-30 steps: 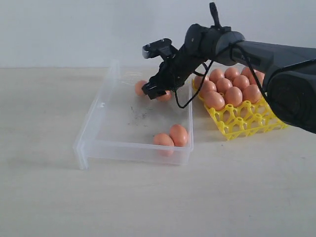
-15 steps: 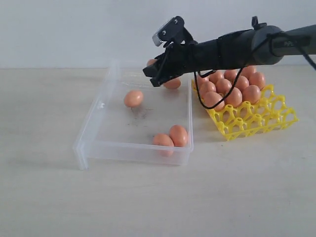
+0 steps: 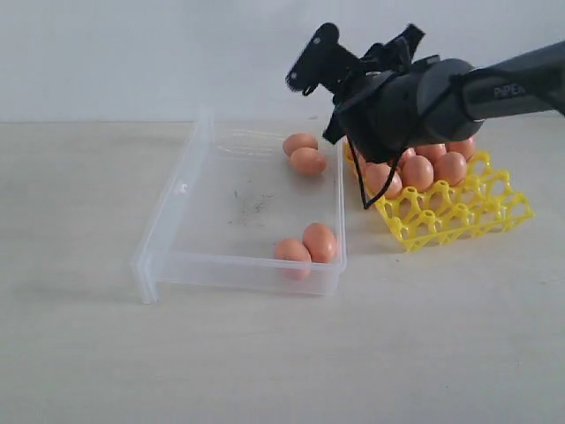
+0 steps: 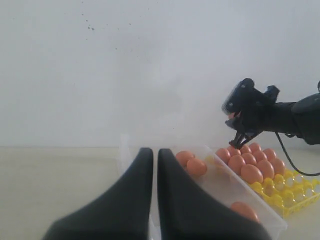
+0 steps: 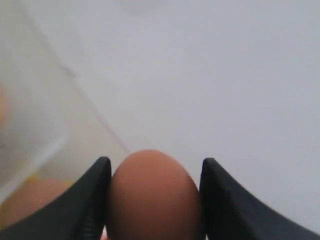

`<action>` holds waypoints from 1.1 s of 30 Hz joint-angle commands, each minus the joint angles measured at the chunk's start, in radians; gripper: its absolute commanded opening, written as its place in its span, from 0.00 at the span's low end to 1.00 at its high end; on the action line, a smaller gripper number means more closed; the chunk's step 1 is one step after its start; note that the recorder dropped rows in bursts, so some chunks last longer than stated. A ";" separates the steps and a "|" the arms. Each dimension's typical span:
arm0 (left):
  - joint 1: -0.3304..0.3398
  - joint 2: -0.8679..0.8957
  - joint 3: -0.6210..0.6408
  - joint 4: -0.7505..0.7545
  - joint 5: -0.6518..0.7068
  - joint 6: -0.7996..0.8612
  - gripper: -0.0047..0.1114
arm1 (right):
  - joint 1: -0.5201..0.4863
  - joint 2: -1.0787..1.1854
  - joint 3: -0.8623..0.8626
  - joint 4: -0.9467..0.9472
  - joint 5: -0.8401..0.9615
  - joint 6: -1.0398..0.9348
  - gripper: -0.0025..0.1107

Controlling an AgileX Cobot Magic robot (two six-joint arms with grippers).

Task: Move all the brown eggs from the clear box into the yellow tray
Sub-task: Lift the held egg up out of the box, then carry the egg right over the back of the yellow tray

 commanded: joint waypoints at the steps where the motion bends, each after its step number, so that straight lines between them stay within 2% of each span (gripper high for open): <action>1: 0.004 -0.003 0.004 0.003 0.000 0.004 0.07 | -0.012 -0.043 0.078 -0.149 -0.242 0.660 0.02; 2: 0.004 -0.003 0.004 0.003 0.000 0.004 0.07 | -0.016 -0.052 0.110 -0.255 -0.216 0.780 0.02; 4: 0.004 -0.003 0.004 0.003 0.000 0.004 0.07 | -0.016 -0.073 0.291 -0.889 -0.297 1.231 0.02; 5: 0.004 -0.003 0.004 0.003 0.000 0.004 0.07 | -0.016 -0.079 0.338 -1.017 -0.362 1.331 0.02; 6: 0.004 -0.003 0.004 0.003 0.000 0.004 0.07 | -0.016 -0.096 0.408 -1.118 -0.493 1.533 0.02; 7: 0.004 -0.003 0.004 0.003 0.000 0.004 0.07 | -0.024 -0.105 0.439 -1.143 -0.543 1.610 0.02; 9: 0.004 -0.003 0.004 0.003 0.000 0.004 0.07 | -0.087 -0.134 0.515 -1.307 -0.562 1.810 0.02; 10: 0.004 -0.003 0.004 0.003 0.000 0.004 0.07 | -0.160 -0.146 0.549 -1.454 -0.562 1.951 0.02; 12: 0.004 -0.003 0.004 0.003 0.000 0.004 0.07 | -0.251 -0.156 0.573 -1.567 -0.562 2.114 0.02; 16: 0.004 -0.003 0.004 0.003 0.000 0.004 0.07 | -0.431 -0.158 0.582 -1.742 -0.562 2.274 0.02; 18: 0.004 -0.003 0.004 0.003 0.000 0.004 0.07 | -0.503 -0.165 0.582 -1.760 -0.562 2.342 0.02; 24: 0.004 -0.003 0.004 0.003 0.000 0.004 0.07 | -0.671 -0.202 0.580 -1.980 -0.562 2.396 0.02; 33: 0.004 -0.003 0.004 0.003 0.000 0.004 0.07 | -0.763 -0.092 0.519 -1.916 -0.562 2.441 0.02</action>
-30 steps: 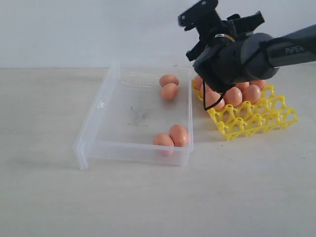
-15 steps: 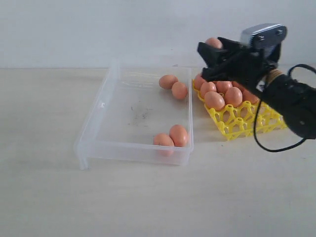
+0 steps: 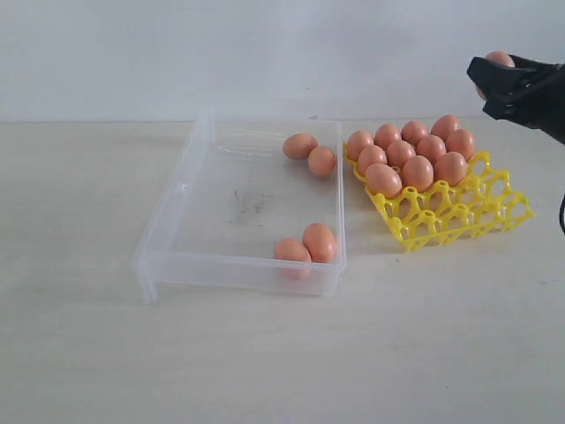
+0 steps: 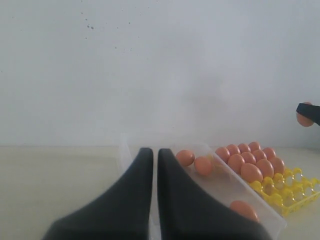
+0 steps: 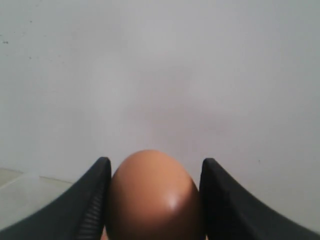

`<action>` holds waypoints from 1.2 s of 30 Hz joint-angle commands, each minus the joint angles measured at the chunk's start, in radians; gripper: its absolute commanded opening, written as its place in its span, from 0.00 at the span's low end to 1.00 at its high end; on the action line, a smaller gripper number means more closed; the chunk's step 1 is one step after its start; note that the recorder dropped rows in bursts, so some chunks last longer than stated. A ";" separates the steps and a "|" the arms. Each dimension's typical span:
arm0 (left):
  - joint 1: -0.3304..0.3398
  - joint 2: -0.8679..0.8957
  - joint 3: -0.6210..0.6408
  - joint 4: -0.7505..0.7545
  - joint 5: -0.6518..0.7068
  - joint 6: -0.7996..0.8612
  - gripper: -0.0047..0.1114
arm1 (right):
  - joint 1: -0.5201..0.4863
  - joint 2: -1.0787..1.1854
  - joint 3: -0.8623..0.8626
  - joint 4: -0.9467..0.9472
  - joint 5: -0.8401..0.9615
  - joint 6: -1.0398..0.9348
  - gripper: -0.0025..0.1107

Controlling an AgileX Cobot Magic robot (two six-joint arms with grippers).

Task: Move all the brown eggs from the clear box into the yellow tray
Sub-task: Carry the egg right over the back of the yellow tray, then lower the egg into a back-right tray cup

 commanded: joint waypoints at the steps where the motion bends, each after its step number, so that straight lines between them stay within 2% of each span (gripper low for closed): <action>1: 0.004 -0.003 0.004 0.003 -0.008 0.004 0.07 | -0.037 0.089 -0.028 0.002 -0.012 0.011 0.02; 4: 0.004 -0.003 0.004 0.003 -0.008 0.004 0.07 | -0.052 0.157 -0.101 -0.170 -0.012 0.001 0.02; 8: 0.004 -0.003 0.004 0.003 -0.008 0.004 0.07 | -0.069 0.216 -0.281 -0.524 -0.012 0.150 0.02; 12: 0.004 -0.003 0.004 0.003 -0.008 0.004 0.07 | -0.103 0.251 -0.384 -0.637 -0.012 0.244 0.02; 18: 0.004 -0.003 0.004 0.003 -0.008 0.004 0.07 | -0.195 0.320 -0.391 -0.488 -0.012 0.218 0.02; 21: 0.004 -0.003 0.004 0.003 -0.008 0.004 0.07 | -0.208 0.375 -0.391 -0.431 -0.012 0.223 0.02; 26: 0.004 -0.003 0.004 0.003 -0.008 0.004 0.07 | -0.192 0.463 -0.391 -0.281 -0.012 0.209 0.02; 36: 0.004 -0.003 0.004 0.003 -0.008 0.004 0.07 | -0.131 0.470 -0.391 -0.148 -0.012 0.119 0.02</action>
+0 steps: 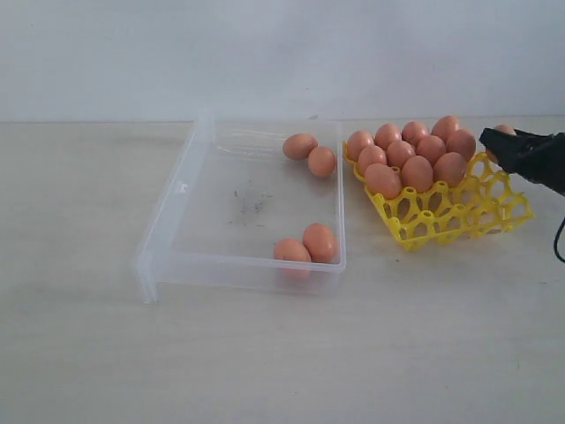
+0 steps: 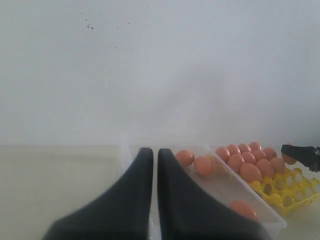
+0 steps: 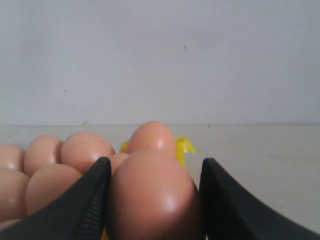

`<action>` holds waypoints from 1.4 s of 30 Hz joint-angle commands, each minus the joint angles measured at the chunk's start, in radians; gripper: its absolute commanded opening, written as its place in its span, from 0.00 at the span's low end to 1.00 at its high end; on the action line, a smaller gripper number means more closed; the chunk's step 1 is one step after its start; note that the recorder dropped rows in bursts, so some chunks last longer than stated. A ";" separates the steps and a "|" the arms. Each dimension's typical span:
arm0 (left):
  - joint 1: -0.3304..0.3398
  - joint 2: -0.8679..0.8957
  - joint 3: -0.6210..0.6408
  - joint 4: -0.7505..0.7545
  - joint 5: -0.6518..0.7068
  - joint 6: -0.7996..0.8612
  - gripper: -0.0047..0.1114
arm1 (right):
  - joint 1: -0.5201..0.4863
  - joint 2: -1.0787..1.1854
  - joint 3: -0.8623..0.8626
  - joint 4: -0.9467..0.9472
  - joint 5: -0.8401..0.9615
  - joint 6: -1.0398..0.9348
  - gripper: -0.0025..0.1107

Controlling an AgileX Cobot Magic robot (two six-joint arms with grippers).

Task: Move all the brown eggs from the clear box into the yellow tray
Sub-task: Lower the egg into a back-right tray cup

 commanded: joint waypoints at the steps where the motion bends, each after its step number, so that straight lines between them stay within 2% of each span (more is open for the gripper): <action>1: 0.004 -0.003 0.004 0.003 -0.008 0.004 0.07 | 0.016 -0.007 -0.003 0.039 -0.015 -0.024 0.02; 13: 0.004 -0.003 0.004 0.003 -0.008 0.004 0.07 | 0.016 -0.047 -0.003 -0.084 -0.015 0.086 0.02; 19: 0.004 -0.003 0.004 0.003 -0.008 0.004 0.07 | 0.016 -0.125 0.063 -0.089 -0.015 0.043 0.02; 42: 0.004 -0.003 0.004 0.003 -0.029 0.004 0.07 | 0.026 -0.067 0.074 -0.090 -0.015 0.022 0.02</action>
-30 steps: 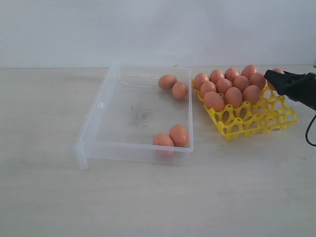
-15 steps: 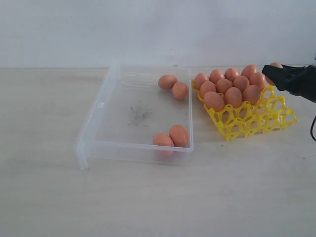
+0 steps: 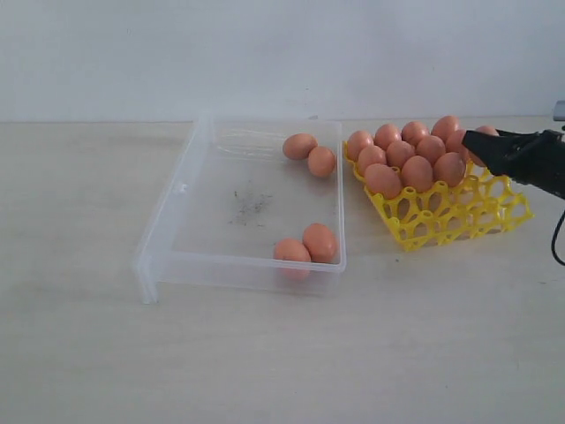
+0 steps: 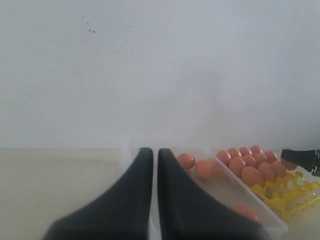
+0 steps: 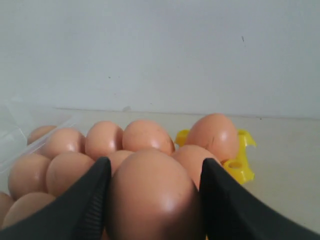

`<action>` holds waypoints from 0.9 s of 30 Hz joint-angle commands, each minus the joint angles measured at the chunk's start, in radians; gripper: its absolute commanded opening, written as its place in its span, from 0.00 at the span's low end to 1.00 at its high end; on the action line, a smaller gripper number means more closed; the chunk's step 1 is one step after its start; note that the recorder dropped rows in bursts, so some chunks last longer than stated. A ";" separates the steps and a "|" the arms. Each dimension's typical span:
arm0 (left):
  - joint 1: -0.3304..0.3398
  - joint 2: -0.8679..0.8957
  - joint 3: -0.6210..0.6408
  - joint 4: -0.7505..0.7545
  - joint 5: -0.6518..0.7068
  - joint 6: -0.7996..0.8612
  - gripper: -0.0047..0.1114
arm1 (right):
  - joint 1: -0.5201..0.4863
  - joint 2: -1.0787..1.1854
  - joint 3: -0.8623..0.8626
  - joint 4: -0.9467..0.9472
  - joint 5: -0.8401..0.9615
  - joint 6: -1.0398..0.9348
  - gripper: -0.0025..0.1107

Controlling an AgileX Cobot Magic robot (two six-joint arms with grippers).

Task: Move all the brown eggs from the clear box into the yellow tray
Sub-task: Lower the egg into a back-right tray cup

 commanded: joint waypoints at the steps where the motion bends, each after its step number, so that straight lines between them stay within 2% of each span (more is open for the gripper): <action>1: 0.004 -0.003 0.004 0.003 -0.014 0.004 0.07 | -0.003 0.009 0.001 0.009 -0.010 -0.018 0.02; 22: 0.004 -0.003 0.004 0.003 -0.014 0.004 0.07 | -0.003 0.050 -0.001 0.031 -0.010 -0.050 0.02; 25: 0.004 -0.003 0.004 0.003 -0.014 0.004 0.07 | -0.003 0.050 -0.001 0.025 -0.010 -0.067 0.06; 27: 0.004 -0.003 0.004 0.003 -0.014 0.004 0.07 | -0.003 0.050 -0.001 0.025 -0.010 -0.077 0.13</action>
